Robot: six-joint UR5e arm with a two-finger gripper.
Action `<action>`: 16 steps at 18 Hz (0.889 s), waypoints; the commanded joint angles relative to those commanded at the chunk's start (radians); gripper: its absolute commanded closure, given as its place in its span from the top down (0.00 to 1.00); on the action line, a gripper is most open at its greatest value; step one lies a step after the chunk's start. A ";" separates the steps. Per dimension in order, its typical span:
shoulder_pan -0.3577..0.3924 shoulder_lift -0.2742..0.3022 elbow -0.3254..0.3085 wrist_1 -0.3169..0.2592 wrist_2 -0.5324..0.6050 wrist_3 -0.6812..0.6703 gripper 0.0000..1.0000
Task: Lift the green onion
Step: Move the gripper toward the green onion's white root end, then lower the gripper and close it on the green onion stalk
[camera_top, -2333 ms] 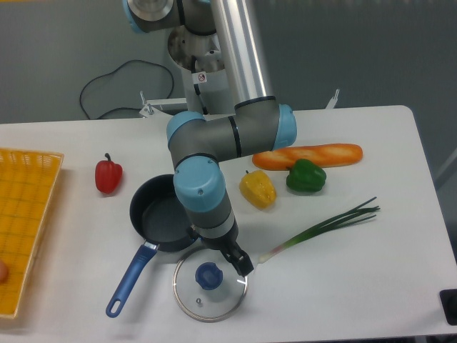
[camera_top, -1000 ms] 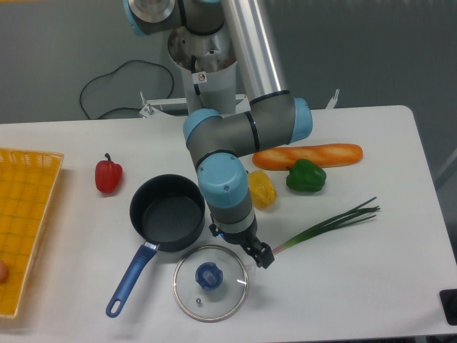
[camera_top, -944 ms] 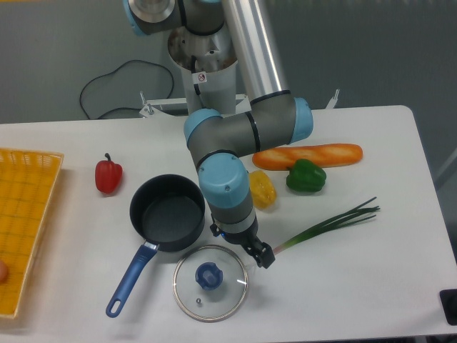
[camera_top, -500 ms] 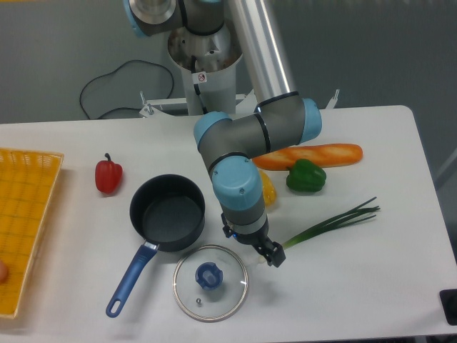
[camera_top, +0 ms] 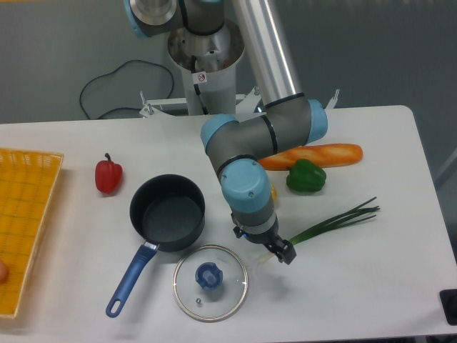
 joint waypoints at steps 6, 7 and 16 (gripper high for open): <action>0.006 -0.048 0.006 0.003 -0.050 0.017 1.00; 0.021 -0.048 0.006 0.002 -0.104 0.016 1.00; 0.051 -0.037 0.002 0.000 -0.201 0.016 1.00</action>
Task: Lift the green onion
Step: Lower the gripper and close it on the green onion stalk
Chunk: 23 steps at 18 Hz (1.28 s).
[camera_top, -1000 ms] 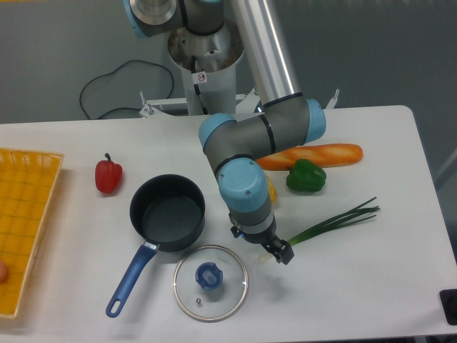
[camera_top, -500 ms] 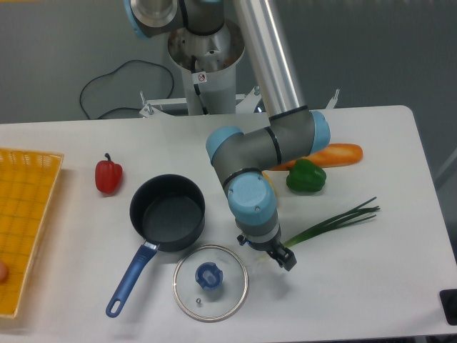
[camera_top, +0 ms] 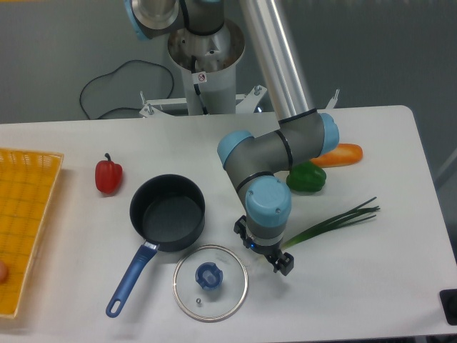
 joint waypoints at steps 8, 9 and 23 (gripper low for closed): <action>0.002 -0.012 -0.009 -0.002 0.008 0.003 1.00; 0.002 -0.012 -0.009 -0.002 0.008 0.003 0.99; 0.000 -0.021 -0.009 -0.003 0.009 -0.005 0.81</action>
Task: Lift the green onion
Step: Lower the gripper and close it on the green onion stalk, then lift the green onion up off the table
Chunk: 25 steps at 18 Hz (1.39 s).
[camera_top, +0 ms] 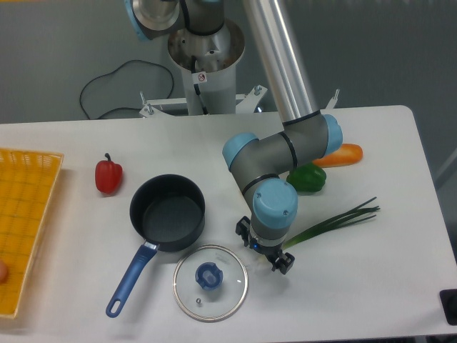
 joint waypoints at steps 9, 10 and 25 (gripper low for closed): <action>-0.002 0.000 0.003 -0.002 0.002 -0.018 0.33; -0.002 -0.002 0.005 -0.002 0.002 -0.020 0.33; -0.003 0.012 0.055 -0.009 0.003 -0.017 0.23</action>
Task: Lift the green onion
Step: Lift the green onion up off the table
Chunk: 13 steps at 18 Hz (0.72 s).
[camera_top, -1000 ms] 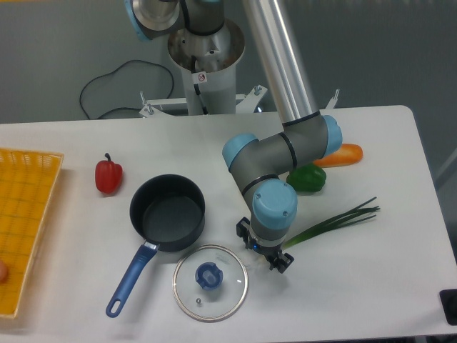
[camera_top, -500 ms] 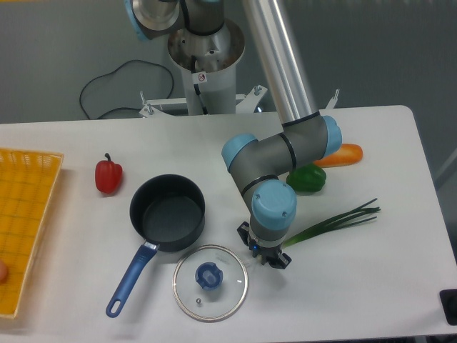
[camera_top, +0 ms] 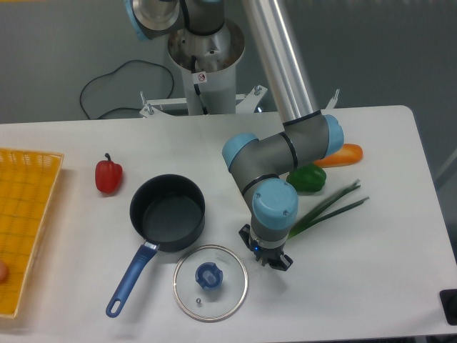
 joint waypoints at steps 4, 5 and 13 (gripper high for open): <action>0.000 0.005 0.049 -0.069 0.000 0.011 0.23; 0.000 0.006 0.061 -0.086 0.000 0.027 0.23; 0.002 0.112 0.072 -0.281 0.002 0.133 0.23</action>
